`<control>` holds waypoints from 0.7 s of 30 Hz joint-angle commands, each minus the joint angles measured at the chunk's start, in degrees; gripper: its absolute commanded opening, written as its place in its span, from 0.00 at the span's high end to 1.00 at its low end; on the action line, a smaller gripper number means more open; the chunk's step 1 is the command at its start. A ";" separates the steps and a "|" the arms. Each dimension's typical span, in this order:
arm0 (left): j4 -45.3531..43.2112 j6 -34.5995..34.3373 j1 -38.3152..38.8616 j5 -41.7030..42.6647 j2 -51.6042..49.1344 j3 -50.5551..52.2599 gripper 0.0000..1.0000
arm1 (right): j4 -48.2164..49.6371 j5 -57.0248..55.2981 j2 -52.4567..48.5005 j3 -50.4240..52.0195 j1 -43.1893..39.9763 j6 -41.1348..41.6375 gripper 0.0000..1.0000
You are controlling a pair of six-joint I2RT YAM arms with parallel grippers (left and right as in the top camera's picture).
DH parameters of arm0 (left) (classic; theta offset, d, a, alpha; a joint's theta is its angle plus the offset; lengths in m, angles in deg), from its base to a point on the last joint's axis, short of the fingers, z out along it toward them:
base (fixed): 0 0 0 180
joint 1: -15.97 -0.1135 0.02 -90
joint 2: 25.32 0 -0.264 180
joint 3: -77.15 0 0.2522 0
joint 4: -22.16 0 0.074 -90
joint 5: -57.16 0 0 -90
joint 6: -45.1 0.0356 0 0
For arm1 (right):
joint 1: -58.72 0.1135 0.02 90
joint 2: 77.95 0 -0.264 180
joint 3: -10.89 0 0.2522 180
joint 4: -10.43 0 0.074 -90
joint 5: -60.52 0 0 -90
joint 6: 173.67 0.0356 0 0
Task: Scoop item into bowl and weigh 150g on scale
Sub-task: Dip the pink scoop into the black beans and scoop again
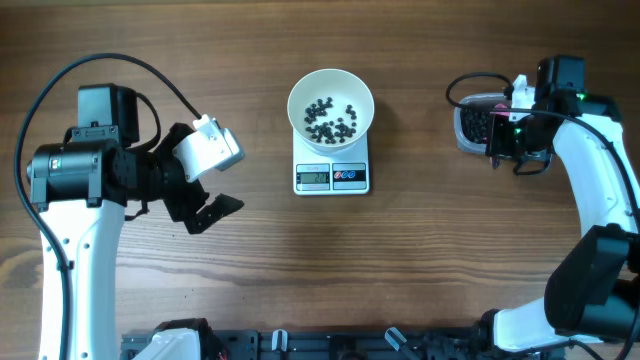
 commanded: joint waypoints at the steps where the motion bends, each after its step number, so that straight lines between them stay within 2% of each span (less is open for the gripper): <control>1: 0.02 1.16 -0.24 1.46 0.63 -1.22 0.00 | -1.05 2.99 -0.92 0.59 -0.13 2.29 0.96; 9: 0.02 1.16 -0.24 1.46 0.63 -1.22 0.00 | -1.46 4.61 1.11 -0.17 -1.77 2.75 0.96; 21: 0.02 1.16 -0.24 1.46 0.63 -1.22 0.00 | -1.84 16.28 1.11 -0.17 -10.05 2.25 0.96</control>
